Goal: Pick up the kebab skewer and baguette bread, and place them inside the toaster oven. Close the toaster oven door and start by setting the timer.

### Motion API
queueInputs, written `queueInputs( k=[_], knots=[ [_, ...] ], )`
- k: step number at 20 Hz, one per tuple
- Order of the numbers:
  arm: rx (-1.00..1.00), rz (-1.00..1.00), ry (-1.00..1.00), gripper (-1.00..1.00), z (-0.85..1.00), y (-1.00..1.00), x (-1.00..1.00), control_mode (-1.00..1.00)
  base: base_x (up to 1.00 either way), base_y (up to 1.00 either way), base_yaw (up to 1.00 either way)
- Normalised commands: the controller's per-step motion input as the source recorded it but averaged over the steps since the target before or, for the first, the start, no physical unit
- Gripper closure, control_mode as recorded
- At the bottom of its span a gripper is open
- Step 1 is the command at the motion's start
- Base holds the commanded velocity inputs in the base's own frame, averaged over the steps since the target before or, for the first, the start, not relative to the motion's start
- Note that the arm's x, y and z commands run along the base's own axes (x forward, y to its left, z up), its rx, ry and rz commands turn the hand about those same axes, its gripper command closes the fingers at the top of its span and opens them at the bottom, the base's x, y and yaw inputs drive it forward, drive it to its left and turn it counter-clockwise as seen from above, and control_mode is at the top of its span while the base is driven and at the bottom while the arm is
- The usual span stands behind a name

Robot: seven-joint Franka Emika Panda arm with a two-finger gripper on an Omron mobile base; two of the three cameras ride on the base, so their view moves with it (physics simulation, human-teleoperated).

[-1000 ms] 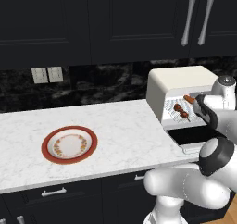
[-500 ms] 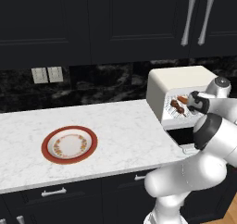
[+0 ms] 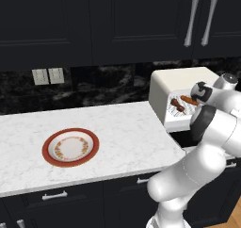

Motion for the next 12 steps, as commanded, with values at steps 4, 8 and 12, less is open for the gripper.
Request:
queueInputs(
  k=[4,8,12],
  knots=[
    [0.0,0.02,0.0,-1.0,-0.2,0.07,-0.02,-1.0,0.0,0.0,0.0],
    [0.0,0.0,0.0,-1.0,-0.15,0.21,0.0,-1.0,0.0,0.0,0.0],
    [0.0,0.0,0.0,-1.0,-0.1,0.11,0.0,-1.0,0.0,0.0,0.0]
  ],
)
